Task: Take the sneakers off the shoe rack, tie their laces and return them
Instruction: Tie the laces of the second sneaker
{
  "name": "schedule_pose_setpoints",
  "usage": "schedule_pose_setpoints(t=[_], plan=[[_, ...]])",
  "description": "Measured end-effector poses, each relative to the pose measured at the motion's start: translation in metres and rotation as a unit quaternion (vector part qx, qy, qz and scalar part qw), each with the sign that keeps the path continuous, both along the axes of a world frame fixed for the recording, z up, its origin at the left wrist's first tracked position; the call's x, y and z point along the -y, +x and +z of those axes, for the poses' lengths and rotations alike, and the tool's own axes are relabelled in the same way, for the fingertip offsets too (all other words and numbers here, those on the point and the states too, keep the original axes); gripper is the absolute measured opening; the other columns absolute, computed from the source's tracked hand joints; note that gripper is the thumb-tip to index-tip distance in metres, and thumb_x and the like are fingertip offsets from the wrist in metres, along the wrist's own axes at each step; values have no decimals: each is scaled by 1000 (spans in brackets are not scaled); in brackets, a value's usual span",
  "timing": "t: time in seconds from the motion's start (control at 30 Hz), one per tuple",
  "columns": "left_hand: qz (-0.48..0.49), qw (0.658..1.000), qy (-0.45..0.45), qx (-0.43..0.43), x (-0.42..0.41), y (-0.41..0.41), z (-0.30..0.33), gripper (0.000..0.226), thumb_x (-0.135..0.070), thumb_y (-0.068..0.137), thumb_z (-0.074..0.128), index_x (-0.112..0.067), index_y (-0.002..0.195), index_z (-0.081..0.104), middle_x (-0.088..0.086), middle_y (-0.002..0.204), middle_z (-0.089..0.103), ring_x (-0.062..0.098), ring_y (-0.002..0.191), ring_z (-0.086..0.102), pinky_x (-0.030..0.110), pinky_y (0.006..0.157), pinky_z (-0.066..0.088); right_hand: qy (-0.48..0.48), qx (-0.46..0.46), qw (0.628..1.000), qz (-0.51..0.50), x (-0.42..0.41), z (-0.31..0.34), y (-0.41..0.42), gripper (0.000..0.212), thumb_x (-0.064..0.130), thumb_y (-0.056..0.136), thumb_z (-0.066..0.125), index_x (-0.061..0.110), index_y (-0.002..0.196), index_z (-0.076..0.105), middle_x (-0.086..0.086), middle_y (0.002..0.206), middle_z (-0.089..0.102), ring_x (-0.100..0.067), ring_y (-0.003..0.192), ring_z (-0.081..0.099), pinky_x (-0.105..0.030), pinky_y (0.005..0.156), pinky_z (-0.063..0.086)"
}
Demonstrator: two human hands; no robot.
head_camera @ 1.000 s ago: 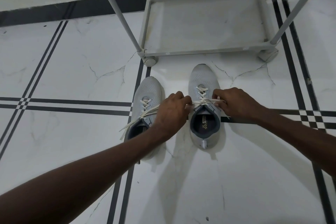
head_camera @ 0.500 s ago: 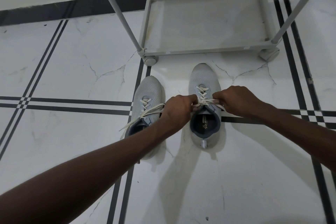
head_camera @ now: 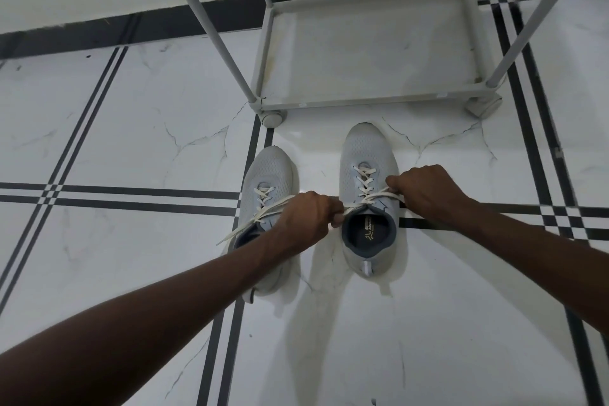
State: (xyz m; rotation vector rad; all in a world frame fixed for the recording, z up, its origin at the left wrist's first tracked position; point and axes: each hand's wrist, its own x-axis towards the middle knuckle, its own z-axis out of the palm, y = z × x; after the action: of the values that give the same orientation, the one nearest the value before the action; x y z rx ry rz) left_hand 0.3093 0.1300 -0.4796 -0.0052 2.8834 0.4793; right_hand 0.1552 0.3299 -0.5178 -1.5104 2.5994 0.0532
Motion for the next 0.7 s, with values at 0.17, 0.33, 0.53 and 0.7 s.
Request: schedule_pose_setpoints(t=[0.17, 0.33, 0.53, 0.7], plan=[[4, 1000, 22, -12, 2, 6, -3, 24, -1, 77, 49, -20, 69, 62, -7, 61, 60, 21, 55, 59, 38, 55, 52, 27, 5, 1000, -12, 3, 5, 2, 12, 16, 84, 51, 20, 92, 60, -5, 81, 70, -29, 75, 65, -31, 58, 28], [110, 993, 20, -33, 10, 7, -8, 18, -30, 93, 58, -19, 102, 69, 5, 96, 74, 26, 83, 68, 35, 68, 52, 4, 15, 999, -47, 1, 10, 10, 14, 22, 90, 50, 12, 96, 57, -12, 89, 68, -34, 82, 62, -34, 58, 36], [100, 991, 0, -91, -18, 1, -7, 57, -55, 93, 40, -14, 131, 50, 9, 125, 59, 27, 113, 53, 42, 91, 46, -168, 103, 980, -39, 7, 7, 34, 36, 17, 85, 57, 12, 120, 57, -9, 115, 60, -31, 104, 54, -43, 85, 48], [41, 996, -8, -73, -31, -4, -11, 30, -33, 98, 47, -7, 112, 48, 15, 95, 65, 35, 80, 61, 36, 61, 35, -175, 88, 981, -13, 15, 8, 36, 15, 11, 85, 61, 10, 98, 53, -12, 91, 59, -32, 79, 55, -38, 63, 44]])
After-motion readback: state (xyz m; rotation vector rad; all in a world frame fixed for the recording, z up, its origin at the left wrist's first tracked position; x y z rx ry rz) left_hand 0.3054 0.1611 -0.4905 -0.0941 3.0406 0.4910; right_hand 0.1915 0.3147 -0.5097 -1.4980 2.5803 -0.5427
